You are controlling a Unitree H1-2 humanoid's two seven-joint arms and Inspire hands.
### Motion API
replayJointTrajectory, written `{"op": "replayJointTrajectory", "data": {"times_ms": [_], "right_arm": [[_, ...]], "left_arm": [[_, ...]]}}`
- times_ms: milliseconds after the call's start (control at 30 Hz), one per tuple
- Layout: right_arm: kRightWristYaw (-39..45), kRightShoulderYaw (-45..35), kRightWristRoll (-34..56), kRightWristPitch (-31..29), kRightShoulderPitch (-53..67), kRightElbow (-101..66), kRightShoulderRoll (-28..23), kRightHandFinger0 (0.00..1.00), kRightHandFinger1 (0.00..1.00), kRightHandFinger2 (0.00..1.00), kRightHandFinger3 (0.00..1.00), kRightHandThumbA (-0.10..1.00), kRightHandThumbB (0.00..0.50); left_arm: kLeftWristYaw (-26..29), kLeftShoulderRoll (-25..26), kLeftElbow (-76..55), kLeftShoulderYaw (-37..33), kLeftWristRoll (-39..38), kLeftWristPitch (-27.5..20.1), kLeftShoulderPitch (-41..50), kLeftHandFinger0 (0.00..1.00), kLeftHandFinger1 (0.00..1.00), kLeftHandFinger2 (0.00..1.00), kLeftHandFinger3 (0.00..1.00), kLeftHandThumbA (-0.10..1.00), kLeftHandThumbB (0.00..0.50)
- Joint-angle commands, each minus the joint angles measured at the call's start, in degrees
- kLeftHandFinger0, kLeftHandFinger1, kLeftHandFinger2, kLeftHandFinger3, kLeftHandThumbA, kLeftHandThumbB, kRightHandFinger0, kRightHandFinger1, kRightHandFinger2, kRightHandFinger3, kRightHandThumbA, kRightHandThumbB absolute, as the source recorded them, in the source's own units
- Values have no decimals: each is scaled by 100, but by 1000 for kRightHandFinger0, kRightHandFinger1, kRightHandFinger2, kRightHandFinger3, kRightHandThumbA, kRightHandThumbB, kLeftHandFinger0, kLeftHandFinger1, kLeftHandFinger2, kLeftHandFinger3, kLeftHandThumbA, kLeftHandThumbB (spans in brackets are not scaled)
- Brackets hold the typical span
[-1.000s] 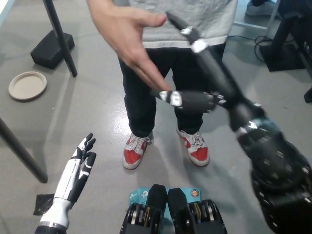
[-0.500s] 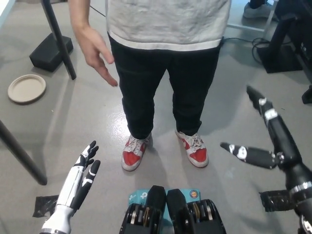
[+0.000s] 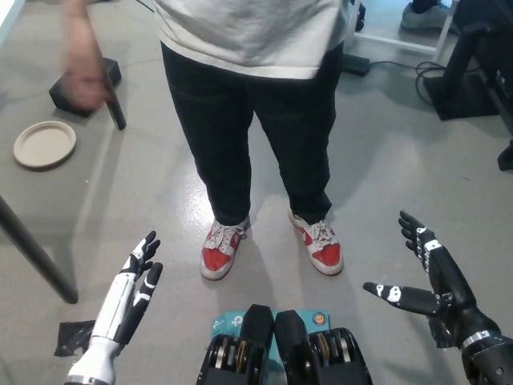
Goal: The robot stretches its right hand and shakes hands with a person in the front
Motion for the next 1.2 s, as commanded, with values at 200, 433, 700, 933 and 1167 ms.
{"op": "replayJointTrajectory", "data": {"times_ms": [200, 433, 700, 933, 1167], "right_arm": [[-9, -1, 130, -468, -196, -52, -22, 1000, 1000, 1000, 1000, 1000, 298], [35, 96, 97, -435, -240, -117, -36, 1000, 1000, 1000, 1000, 1000, 299], [71, 118, 171, -564, -243, -55, -49, 1000, 1000, 1000, 1000, 1000, 288], [167, 99, 331, -762, -212, 18, -34, 1000, 1000, 1000, 1000, 1000, 274], [163, 92, 322, -809, -240, 66, -30, 1000, 1000, 1000, 1000, 1000, 289]], "left_arm": [[29, 58, -73, 95, -187, -114, -170, 1000, 1000, 1000, 1000, 1000, 37], [59, 55, -103, 105, -172, -124, -142, 1000, 1000, 1000, 1000, 1000, 33], [42, 47, -117, 100, -191, -85, -135, 1000, 1000, 1000, 1000, 1000, 21], [68, 55, -121, 92, -148, -113, -123, 1000, 1000, 1000, 1000, 1000, 27], [62, 49, -93, 103, -182, -109, -161, 1000, 1000, 1000, 1000, 1000, 18]]}}
